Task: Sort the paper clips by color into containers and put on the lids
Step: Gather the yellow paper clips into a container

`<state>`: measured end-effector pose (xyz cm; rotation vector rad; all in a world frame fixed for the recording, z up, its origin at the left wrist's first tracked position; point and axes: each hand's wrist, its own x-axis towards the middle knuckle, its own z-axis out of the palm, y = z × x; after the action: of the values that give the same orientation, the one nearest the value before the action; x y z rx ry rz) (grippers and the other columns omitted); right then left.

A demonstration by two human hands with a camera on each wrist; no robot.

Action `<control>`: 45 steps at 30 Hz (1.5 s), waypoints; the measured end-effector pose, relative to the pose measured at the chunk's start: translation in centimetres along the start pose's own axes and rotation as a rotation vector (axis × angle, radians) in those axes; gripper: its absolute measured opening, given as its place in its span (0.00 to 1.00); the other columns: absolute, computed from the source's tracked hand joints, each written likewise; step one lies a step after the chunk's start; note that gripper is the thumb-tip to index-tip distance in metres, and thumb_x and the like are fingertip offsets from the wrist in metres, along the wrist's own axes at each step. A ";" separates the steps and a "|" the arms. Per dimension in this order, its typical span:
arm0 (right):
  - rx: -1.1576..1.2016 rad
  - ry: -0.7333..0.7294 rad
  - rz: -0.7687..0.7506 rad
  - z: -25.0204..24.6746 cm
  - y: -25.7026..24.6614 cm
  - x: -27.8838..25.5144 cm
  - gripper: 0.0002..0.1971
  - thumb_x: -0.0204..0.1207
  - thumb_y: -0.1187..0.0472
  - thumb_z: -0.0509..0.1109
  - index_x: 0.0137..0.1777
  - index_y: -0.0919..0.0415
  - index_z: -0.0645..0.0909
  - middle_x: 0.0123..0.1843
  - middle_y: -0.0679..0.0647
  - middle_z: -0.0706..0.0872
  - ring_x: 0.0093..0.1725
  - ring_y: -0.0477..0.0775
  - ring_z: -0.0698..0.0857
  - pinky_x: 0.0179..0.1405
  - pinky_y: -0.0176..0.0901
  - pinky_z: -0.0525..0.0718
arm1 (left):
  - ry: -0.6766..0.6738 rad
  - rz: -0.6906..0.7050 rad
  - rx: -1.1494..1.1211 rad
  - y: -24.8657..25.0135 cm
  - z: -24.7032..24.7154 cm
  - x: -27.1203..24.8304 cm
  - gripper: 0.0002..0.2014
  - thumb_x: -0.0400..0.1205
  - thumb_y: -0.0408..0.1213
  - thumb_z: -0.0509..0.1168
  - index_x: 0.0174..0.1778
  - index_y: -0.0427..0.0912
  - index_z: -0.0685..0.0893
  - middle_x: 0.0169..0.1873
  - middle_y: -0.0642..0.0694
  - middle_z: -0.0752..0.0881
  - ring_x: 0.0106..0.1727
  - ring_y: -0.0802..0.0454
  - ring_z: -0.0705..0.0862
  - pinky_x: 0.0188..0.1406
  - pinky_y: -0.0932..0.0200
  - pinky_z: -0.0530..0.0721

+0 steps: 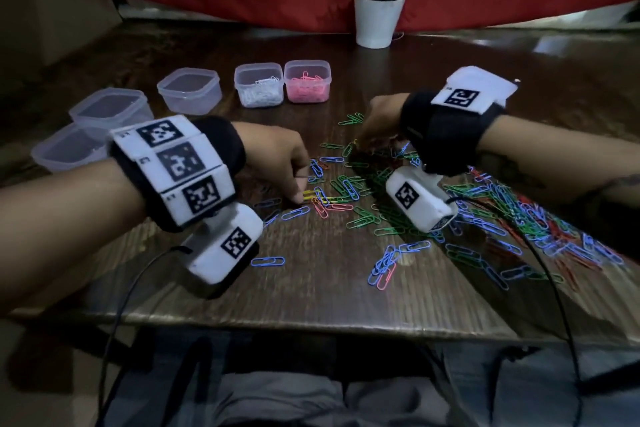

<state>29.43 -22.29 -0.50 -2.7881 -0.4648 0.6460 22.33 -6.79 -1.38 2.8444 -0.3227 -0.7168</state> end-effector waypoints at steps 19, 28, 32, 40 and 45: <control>0.187 0.142 -0.529 3.5 -14.4 -0.4 0.03 0.72 0.64 0.73 0.38 0.57 0.82 0.28 0.47 0.81 0.32 0.44 0.80 0.22 0.30 0.70 | 0.605 -0.329 -0.172 -9.8 0.9 -11.5 0.07 0.72 0.36 0.75 0.45 0.40 0.90 0.38 0.44 0.87 0.30 0.64 0.76 0.27 0.79 0.69; -0.240 -0.287 -0.464 2.5 -2.5 -4.5 0.15 0.74 0.69 0.71 0.60 0.58 0.84 0.51 0.49 0.87 0.47 0.43 0.84 0.51 0.43 0.83 | 0.447 0.057 -0.037 -2.7 0.9 -6.3 0.06 0.73 0.36 0.74 0.45 0.43 0.88 0.34 0.53 0.84 0.36 0.61 0.80 0.32 0.75 0.69; -0.301 -0.295 -0.480 2.5 -0.8 -5.7 0.20 0.75 0.64 0.71 0.66 0.50 0.80 0.73 0.51 0.76 0.71 0.54 0.75 0.69 0.46 0.71 | 0.286 0.061 0.021 -0.3 2.1 -2.2 0.08 0.75 0.36 0.72 0.50 0.45 0.87 0.44 0.48 0.87 0.45 0.54 0.80 0.42 0.65 0.72; -0.377 -0.400 -0.422 3.3 1.8 -8.7 0.29 0.79 0.56 0.67 0.76 0.35 0.63 0.84 0.60 0.46 0.79 0.55 0.62 0.67 0.30 0.60 | 0.290 0.132 0.024 2.1 2.1 0.0 0.06 0.74 0.35 0.72 0.46 0.44 0.86 0.41 0.49 0.84 0.43 0.55 0.78 0.43 0.64 0.73; -0.345 -0.256 -0.432 2.8 2.3 -10.2 0.27 0.79 0.54 0.66 0.75 0.35 0.64 0.84 0.54 0.53 0.80 0.51 0.59 0.69 0.34 0.61 | 0.256 0.171 0.060 3.4 2.0 0.7 0.05 0.72 0.34 0.75 0.41 0.44 0.86 0.34 0.51 0.82 0.39 0.57 0.78 0.37 0.65 0.70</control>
<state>19.99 -27.60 0.28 -2.7668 -1.2971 0.8858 21.42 -10.45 -2.63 2.8741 -0.5447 -0.3111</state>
